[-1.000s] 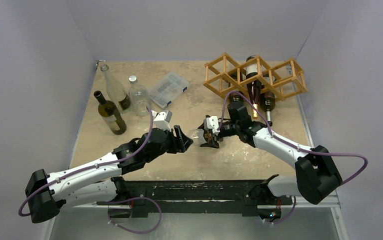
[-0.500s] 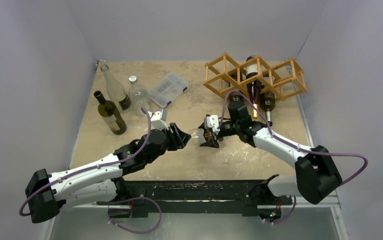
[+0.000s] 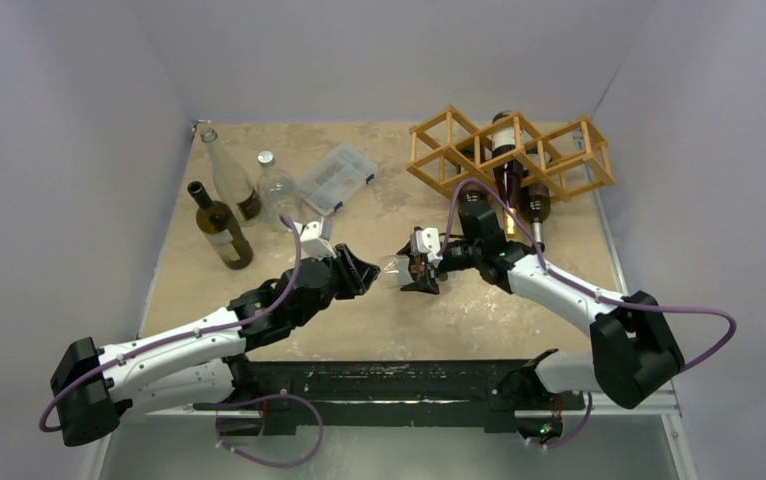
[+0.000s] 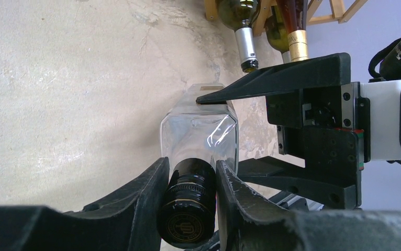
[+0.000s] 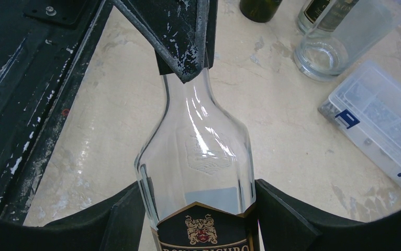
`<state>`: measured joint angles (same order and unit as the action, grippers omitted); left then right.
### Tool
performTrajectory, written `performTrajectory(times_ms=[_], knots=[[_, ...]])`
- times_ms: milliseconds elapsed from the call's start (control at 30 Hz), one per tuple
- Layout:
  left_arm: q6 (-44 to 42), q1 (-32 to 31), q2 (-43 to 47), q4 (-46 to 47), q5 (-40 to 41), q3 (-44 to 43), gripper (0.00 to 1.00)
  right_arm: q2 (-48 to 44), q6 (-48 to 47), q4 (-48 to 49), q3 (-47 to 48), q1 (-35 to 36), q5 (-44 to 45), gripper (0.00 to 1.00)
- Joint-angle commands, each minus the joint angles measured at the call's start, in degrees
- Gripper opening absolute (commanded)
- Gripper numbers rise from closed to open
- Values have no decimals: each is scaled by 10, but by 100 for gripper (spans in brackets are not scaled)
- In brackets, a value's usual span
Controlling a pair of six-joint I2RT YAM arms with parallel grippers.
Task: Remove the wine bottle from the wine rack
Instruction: Pick up the wine bottle from the wine rack.
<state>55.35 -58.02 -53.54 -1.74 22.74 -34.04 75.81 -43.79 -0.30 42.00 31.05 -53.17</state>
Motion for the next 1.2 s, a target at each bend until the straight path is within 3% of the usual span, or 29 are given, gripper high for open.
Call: performTrajectory(times_ms=[0,167,300,733,1167], knots=[[-41,0,8,31,-2,-15,0,1,14,21,26,5,-30,51],[-86,1,17,-42,11,-60,0,-4,0,-6,28,5,-65,87],[-108,1,16,-84,13,-95,0,-7,-5,-29,34,6,-87,99],[-196,21,7,-221,11,-193,0,-60,-41,-178,106,-45,-191,99],[-311,119,-21,-332,-18,-294,0,-81,-89,-240,121,-83,-194,99]])
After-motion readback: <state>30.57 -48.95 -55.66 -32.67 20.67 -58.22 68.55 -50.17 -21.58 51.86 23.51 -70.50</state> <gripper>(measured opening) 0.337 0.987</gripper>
